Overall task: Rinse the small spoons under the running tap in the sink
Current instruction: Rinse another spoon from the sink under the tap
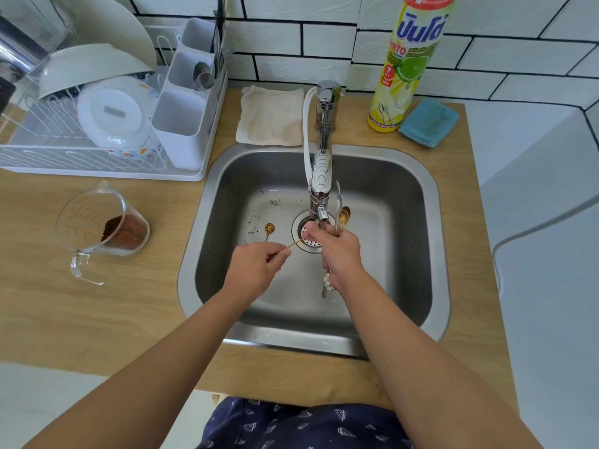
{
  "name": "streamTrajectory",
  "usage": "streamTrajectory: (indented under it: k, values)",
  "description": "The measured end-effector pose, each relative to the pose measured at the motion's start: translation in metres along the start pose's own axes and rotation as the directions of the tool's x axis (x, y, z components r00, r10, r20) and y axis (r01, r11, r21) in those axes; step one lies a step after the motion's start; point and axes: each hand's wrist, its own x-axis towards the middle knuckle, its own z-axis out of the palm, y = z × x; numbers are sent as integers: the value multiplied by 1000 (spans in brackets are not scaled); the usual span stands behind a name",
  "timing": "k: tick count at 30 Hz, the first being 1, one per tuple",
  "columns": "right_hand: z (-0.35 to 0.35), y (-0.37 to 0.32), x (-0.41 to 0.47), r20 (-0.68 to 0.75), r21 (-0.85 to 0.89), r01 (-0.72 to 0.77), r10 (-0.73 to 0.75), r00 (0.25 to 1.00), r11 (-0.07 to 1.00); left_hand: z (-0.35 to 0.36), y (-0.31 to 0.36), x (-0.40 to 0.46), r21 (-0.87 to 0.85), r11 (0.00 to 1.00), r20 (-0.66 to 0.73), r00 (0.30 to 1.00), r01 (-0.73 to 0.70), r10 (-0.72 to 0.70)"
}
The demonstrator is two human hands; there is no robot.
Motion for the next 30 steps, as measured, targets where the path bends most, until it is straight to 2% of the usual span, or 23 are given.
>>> streamTrajectory:
  k: [2,3,4,6,8,10,12,15,18,23,27,28,30]
  values:
    - [-1,-3,1,27,49,-64,62,998,997,4,5,-2,96,988,-70,989,-124,131]
    - [-2,-4,1,61,79,-79,74,995,994,6,7,-2,99,986,-66,988,-134,141]
    - [-2,-6,2,86,117,-81,71,994,990,7,9,-2,71,991,-34,993,-111,113]
    - [-6,-9,3,91,206,-58,40,995,977,10,15,-1,-67,997,100,995,34,-27]
    - [-12,-10,6,89,261,-22,-2,996,965,13,23,5,-285,930,244,956,232,-163]
    - [-17,-11,4,102,239,0,-25,994,971,17,34,15,-424,837,315,922,347,-223]
    - [-20,-11,1,121,198,15,-39,992,980,21,46,28,-442,825,327,919,354,-219]
    - [-25,-14,5,85,227,40,-61,994,973,24,59,45,-481,807,334,923,343,-193]
    - [-32,-23,11,52,243,69,-84,995,968,25,60,49,-615,663,391,895,427,-213]
    - [-31,-24,15,34,254,73,-84,996,964,27,61,50,-664,481,488,819,572,-302]
    - [-31,-26,16,-8,284,58,-59,998,957,23,64,49,-788,200,558,812,583,-170]
    - [-31,-27,17,-13,281,62,-61,998,958,21,64,48,-796,163,564,812,583,-151]
    - [-30,-30,13,-2,263,74,-76,997,962,20,65,47,-785,199,555,809,586,-195]
